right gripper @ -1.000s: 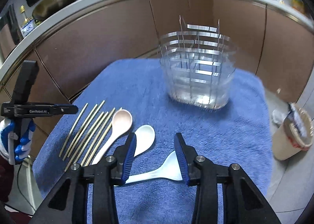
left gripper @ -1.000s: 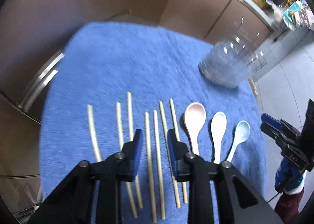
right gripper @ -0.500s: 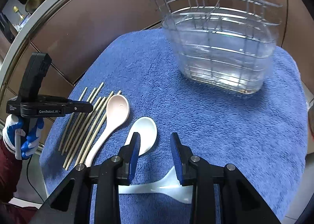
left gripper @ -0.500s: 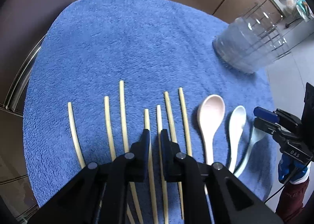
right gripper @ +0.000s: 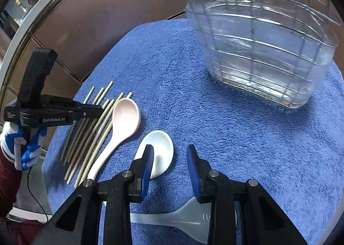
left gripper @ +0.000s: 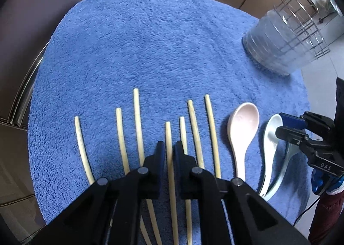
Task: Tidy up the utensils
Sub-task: 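Grasp one wooden chopstick with the left gripper while the right gripper grasps the white spoon, then place chopstick in wire holder with left gripper while right gripper drops white spoon in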
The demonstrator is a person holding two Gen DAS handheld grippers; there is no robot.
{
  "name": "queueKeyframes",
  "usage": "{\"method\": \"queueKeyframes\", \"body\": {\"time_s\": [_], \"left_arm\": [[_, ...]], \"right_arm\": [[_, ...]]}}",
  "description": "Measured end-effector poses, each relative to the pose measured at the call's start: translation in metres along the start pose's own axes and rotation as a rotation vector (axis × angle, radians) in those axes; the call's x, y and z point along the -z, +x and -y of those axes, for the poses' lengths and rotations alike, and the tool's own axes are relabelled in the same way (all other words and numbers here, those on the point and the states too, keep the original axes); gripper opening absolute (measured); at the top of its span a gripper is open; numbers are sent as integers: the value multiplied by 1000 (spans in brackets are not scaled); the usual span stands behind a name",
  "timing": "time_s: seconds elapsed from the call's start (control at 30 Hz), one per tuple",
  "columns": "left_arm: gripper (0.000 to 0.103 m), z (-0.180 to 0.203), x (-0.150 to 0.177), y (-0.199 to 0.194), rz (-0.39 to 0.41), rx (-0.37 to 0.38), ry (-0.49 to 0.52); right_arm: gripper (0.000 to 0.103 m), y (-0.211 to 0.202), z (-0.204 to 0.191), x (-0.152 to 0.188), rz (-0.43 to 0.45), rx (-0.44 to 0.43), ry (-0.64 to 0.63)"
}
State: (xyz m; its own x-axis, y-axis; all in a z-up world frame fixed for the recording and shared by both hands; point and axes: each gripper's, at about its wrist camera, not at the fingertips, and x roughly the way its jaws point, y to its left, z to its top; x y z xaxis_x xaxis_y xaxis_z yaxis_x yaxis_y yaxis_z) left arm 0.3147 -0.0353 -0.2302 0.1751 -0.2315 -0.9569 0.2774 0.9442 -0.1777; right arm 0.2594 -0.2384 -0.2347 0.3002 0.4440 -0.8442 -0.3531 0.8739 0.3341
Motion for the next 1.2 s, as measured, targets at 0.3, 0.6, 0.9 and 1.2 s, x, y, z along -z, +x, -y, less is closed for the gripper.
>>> {"method": "queueKeyframes", "body": {"time_s": [0.3, 0.6, 0.9, 1.2], "left_arm": [[5, 4, 13, -23, 100, 14, -42], [5, 45, 5, -177, 597, 179, 12], [5, 105, -45, -237, 1096, 283, -47], [5, 147, -89, -195, 1250, 182, -98]], "right_arm": [[6, -25, -12, 6, 76, 0, -27], [5, -161, -37, -4, 436, 149, -63], [5, -224, -33, -41, 747, 633, -31], [5, -193, 13, -69, 743, 764, 21]]}}
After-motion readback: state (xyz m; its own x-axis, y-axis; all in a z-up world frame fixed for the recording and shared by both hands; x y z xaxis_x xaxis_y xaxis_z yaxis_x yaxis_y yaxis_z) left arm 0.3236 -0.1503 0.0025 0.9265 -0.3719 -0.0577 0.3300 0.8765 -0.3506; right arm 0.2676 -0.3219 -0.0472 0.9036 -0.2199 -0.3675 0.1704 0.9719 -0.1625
